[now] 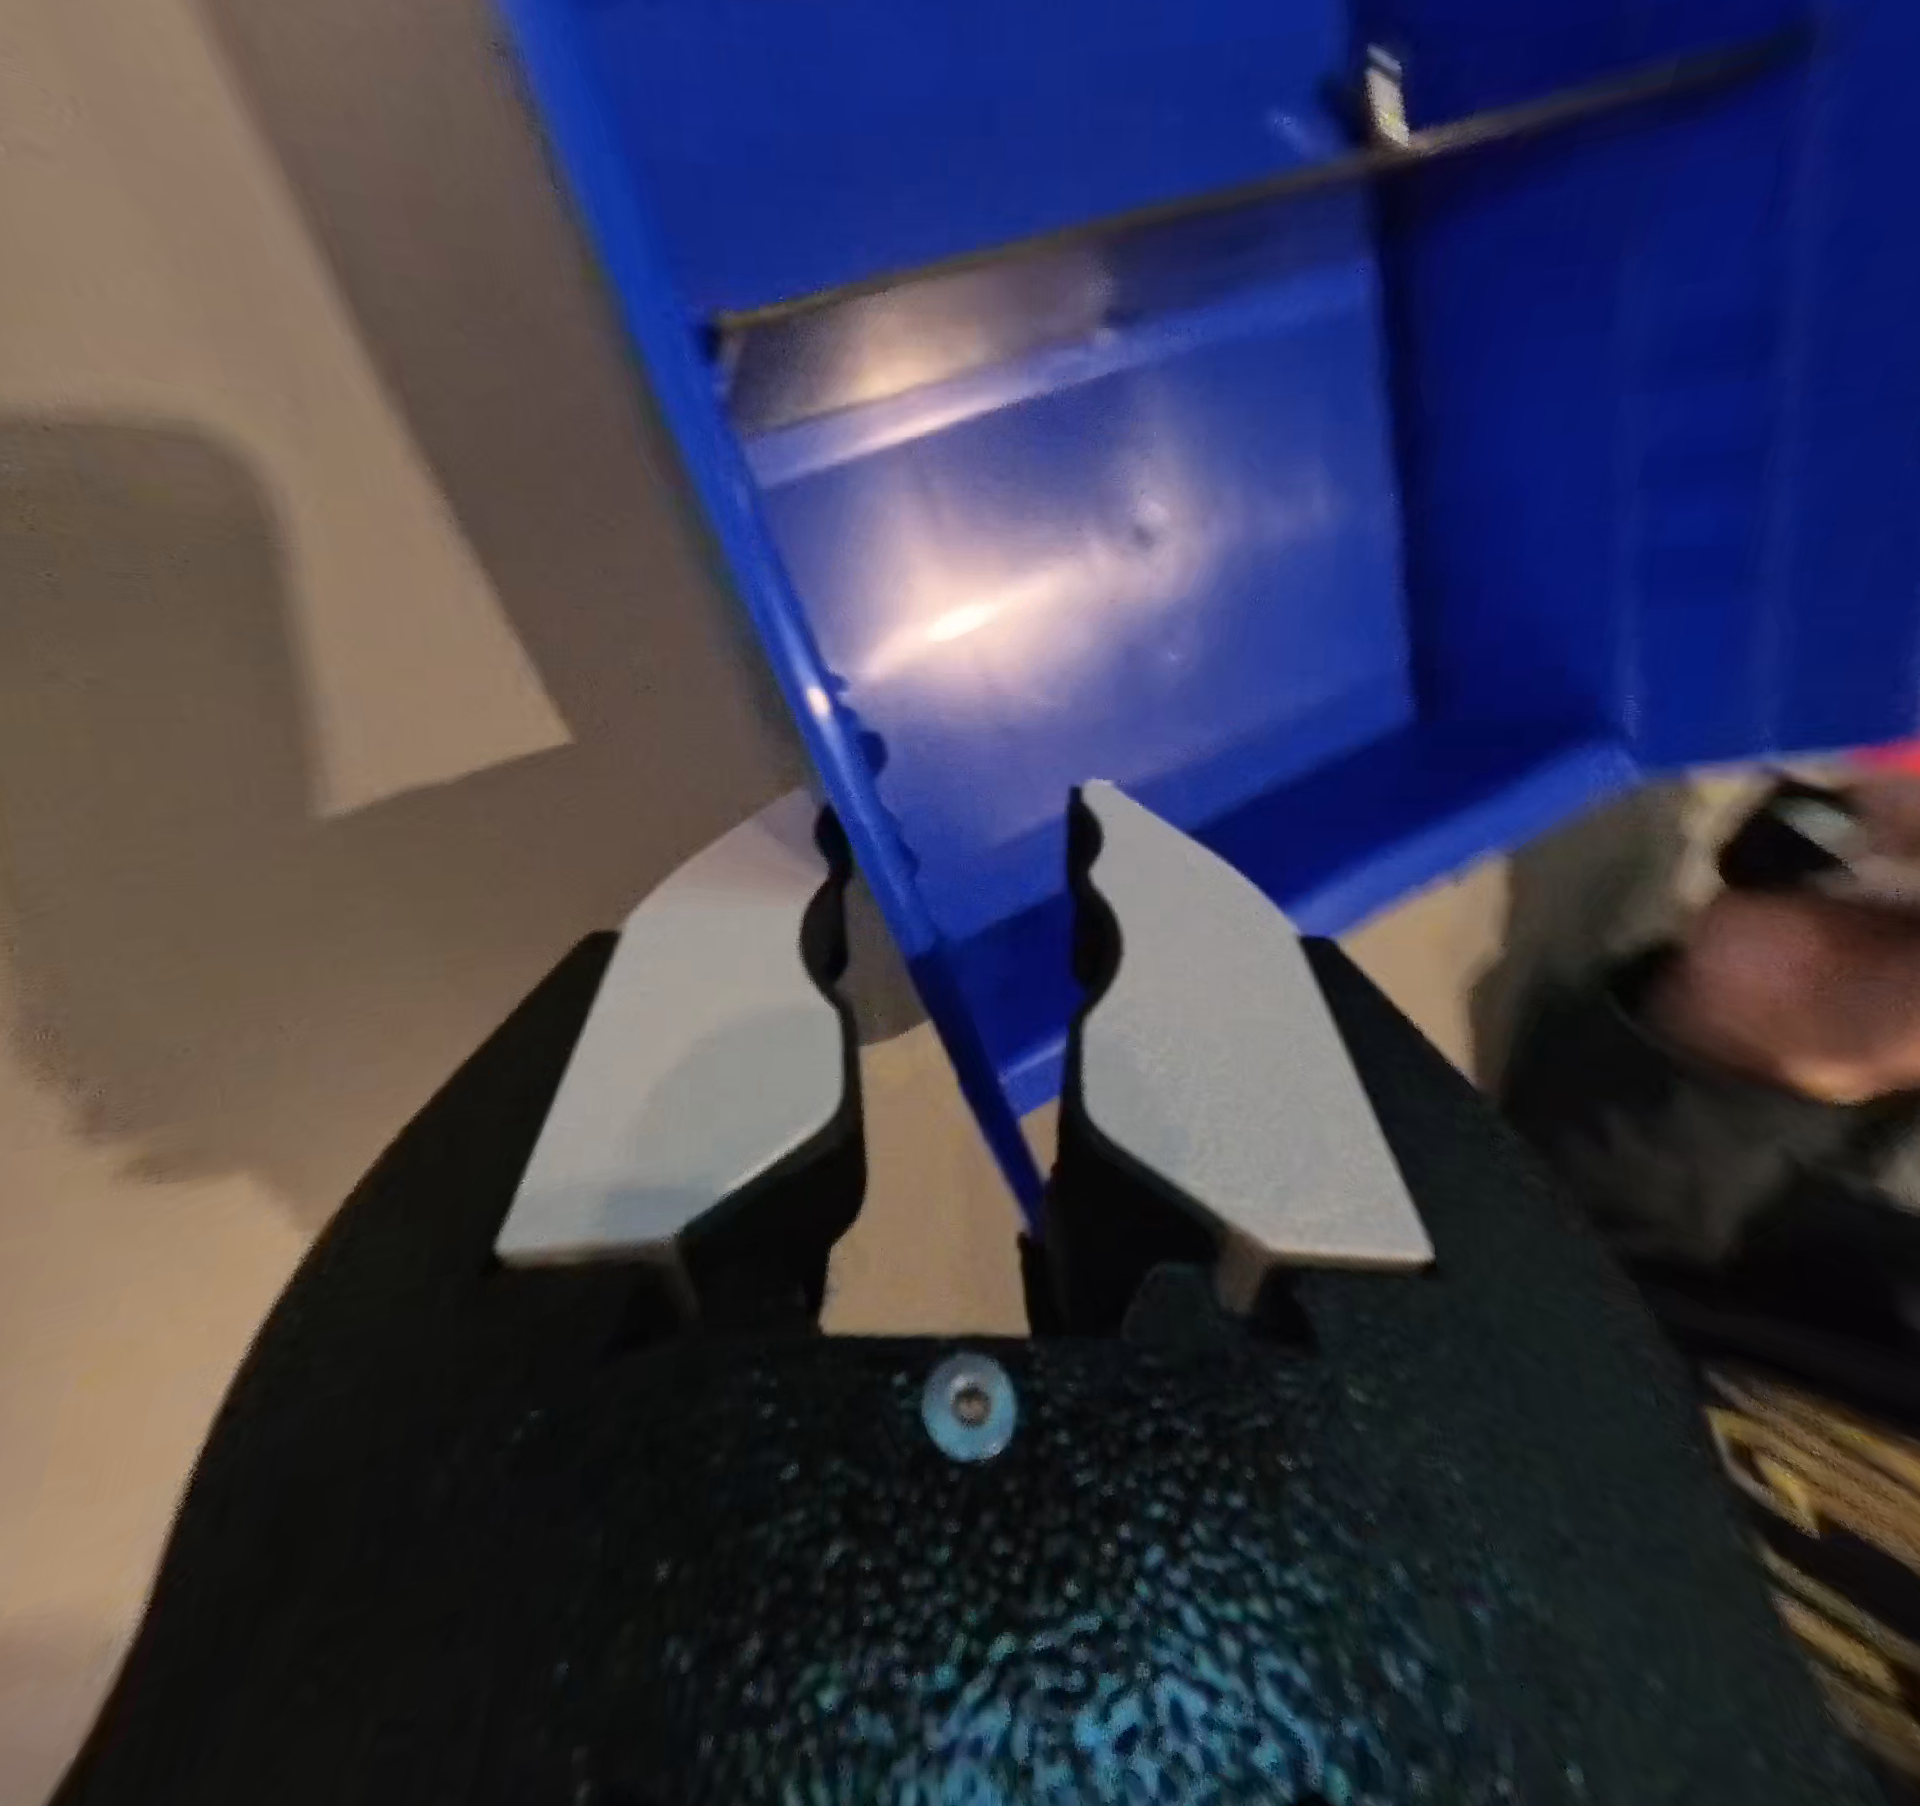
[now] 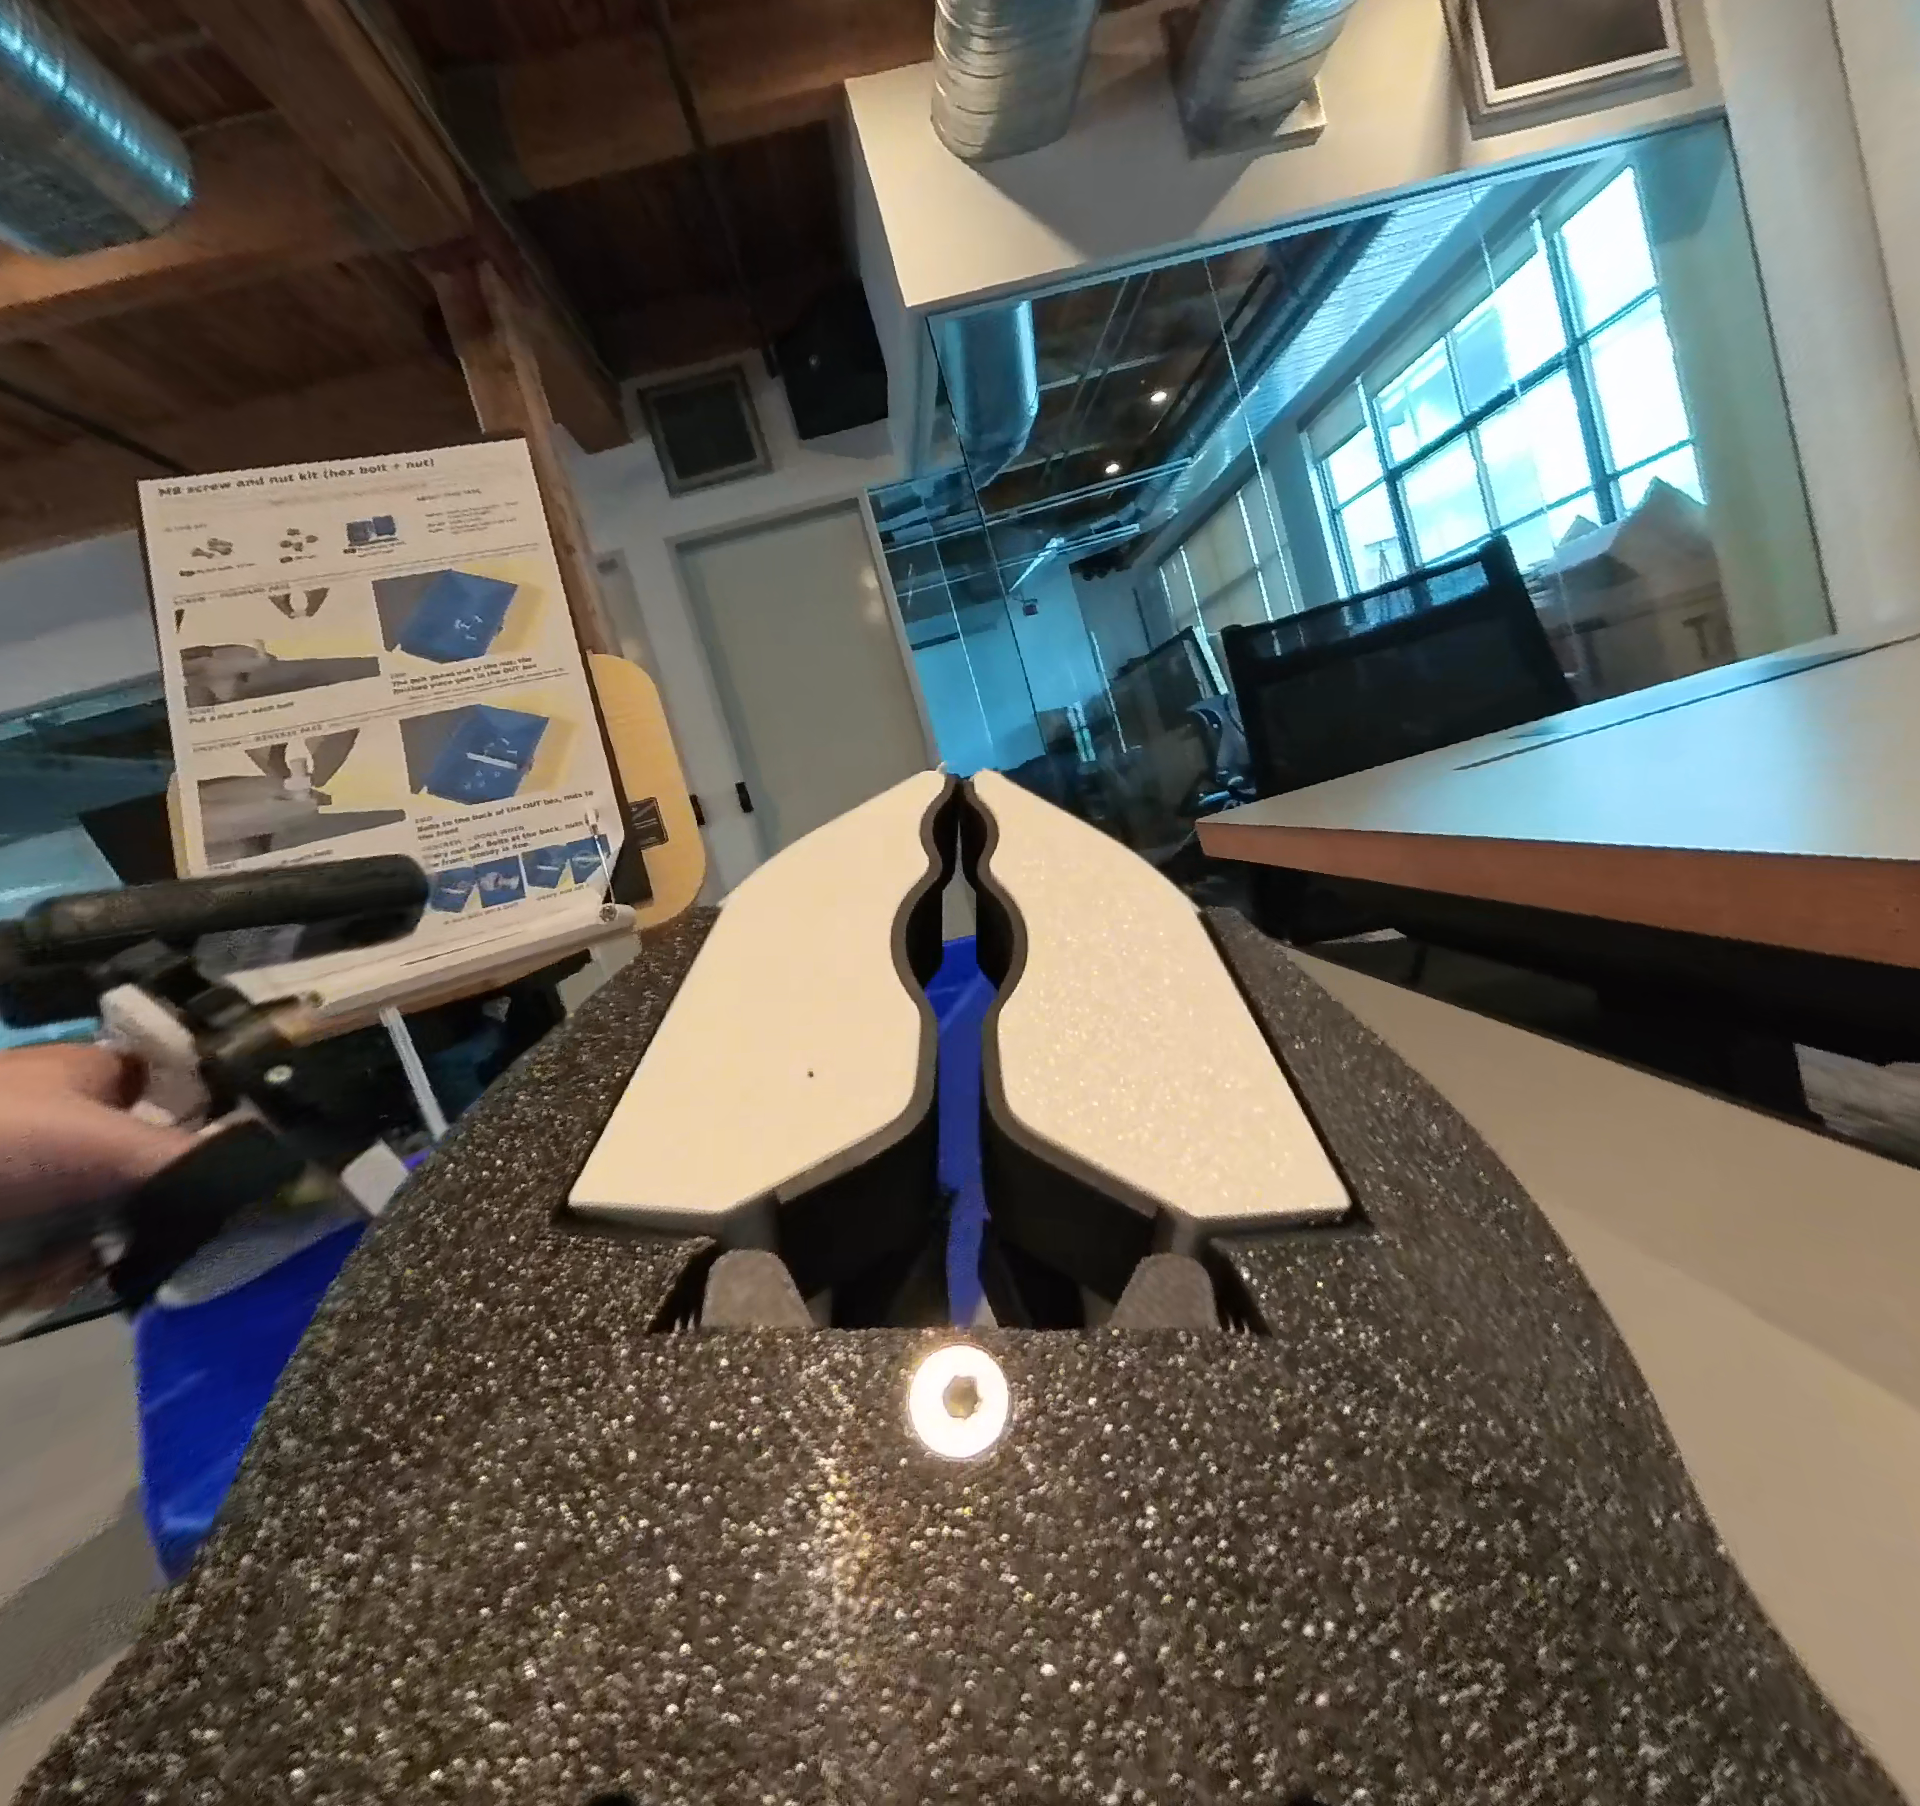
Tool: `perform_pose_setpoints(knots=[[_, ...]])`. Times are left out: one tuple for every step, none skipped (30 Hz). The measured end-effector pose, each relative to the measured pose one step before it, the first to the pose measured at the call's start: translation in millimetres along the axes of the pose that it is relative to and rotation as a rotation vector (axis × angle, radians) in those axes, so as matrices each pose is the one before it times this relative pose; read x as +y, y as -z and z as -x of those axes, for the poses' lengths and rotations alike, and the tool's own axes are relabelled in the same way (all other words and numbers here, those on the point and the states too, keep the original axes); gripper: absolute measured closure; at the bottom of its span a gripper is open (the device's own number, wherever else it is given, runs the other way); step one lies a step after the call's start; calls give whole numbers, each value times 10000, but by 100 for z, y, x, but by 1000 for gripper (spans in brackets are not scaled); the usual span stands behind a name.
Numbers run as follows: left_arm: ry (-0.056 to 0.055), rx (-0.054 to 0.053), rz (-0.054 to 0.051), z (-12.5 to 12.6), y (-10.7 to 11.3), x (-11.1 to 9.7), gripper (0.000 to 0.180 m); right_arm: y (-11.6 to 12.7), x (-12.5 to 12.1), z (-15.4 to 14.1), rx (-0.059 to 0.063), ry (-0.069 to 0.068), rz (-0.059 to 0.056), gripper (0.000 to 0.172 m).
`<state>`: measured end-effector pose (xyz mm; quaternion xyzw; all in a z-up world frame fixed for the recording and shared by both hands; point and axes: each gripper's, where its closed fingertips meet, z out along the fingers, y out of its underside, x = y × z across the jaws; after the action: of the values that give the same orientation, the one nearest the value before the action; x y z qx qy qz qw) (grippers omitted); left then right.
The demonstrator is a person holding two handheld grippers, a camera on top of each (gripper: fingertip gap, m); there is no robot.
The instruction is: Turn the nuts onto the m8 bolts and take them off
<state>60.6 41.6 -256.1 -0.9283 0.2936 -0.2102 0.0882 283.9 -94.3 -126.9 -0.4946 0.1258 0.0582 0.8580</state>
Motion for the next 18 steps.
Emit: perform_pose_setpoints(knots=[[-245, 839, 125, -1553, -94, 694, 134, -1, 21, 6, -13, -50, 0, 172], [-161, 827, 82, -1469, -159, 585, 130, 7, 13, 6, -9, -32, -6, 172], [-98, 797, 57, -1347, -258, 497, 127, 18, -9, -11, 8, -22, -10, 172], [-71, 756, 38, -1179, -352, 378, 126, 29, -31, -13, 13, -1, -23, 172], [-14, 643, -5, -902, -452, 263, 128, 38, -37, -16, 20, 17, -27, 172], [-2, 558, -59, -696, -464, 118, 129, 24, -42, 2, 16, 34, -25, 172], [-28, 418, -95, -481, -421, 26, 131, 18, -35, 26, 12, 56, -16, 172], [-17, 255, -133, -257, -285, -77, 130, 16, 2, 39, 9, 71, 1, 172], [-47, 80, -124, -68, -88, -107, 129, -13, 12, 50, -1, 69, 12, 172], [-98, 4, -63, 14, 12, -48, 129, -19, 20, 99, -26, 61, 13, 172], [-83, 12, -23, -4, 9, -31, 128, -21, 19, 96, -38, 42, 12, 172], [-40, 24, -29, -8, -2, -22, 128, -21, 20, 72, -25, 21, 8, 172], [-18, 27, -48, 4, -20, -63, 128, -2, 14, 35, -8, 6, 2, 172], [-10, 32, -60, -15, -44, -90, 128, 6, -11, 10, 1, -1, -6, 172], [4, 37, -65, -33, -68, -103, 128, 4, 6, -5, 6, -10, -8, 172], [-11, 35, -55, -39, -91, -128, 127, 2, 5, -2, -5, -19, 1, 172], [-14, 32, -49, -49, -113, -128, 127, -9, 27, 6, -11, -18, 10, 172], [-6, 31, -41, -41, -124, -138, 127, -9, 25, 10, -7, 0, 11, 172]])
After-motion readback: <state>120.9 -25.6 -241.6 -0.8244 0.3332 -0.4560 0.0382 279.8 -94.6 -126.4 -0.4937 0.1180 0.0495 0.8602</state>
